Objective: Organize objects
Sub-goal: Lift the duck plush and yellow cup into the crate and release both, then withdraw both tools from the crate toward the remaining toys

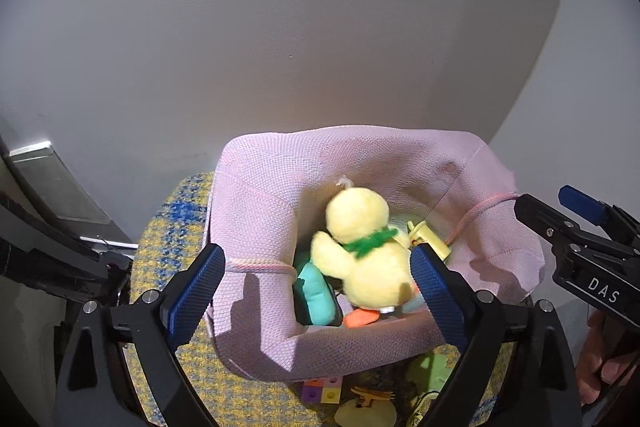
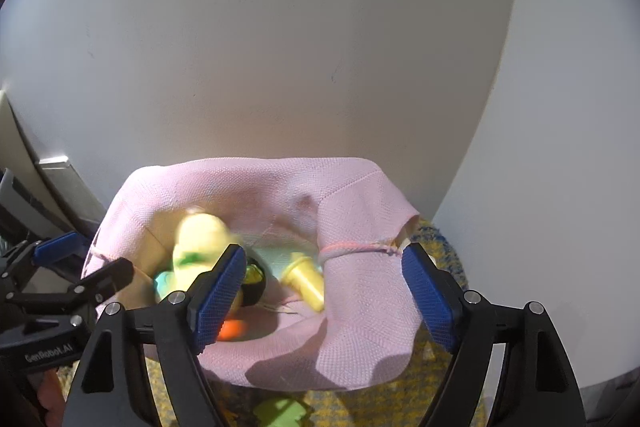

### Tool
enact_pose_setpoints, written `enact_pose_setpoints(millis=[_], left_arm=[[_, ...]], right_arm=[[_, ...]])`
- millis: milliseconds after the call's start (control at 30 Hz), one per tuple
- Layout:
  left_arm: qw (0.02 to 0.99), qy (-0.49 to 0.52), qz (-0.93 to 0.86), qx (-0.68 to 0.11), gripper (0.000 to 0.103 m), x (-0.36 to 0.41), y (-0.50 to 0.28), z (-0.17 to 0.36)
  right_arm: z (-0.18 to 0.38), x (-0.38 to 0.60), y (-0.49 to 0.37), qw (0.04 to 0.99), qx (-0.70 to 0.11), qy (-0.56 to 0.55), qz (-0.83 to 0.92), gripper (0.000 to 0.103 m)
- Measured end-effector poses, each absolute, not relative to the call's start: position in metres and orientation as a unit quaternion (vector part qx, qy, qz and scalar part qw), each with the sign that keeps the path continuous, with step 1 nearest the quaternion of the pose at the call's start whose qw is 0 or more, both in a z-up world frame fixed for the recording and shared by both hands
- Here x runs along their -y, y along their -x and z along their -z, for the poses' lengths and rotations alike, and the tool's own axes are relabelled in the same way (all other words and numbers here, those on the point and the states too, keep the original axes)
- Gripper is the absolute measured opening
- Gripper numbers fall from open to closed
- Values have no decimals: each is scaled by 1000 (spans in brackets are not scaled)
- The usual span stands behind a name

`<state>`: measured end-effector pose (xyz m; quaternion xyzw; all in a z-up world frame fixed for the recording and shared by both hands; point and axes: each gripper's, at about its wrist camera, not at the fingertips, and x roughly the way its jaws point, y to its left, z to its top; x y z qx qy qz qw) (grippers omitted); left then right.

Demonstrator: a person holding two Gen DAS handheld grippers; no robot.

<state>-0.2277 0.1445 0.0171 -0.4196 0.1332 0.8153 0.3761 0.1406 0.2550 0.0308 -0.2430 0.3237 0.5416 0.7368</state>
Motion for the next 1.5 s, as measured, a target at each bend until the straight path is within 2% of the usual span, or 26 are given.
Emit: enact_pose_setpoints(millis=[367,700,1000,1500], left_arm=[[367,393,-832,-136,103,-124,205,-42],[370,393,-832,-128,103,-92,181,-50],[377,387,-829,-139,103,-75,158,-44],[388,413,-811,-148,103,-54,130,2]], right_arm=[[-58,-208,-128,746,-307,228,-546,80],[-65,-168,-121,749,-299,229,-545,80],[-51,-138,-117,744,-317,223,-545,80],[-6,-101,-112,736,-347,233,-532,80]])
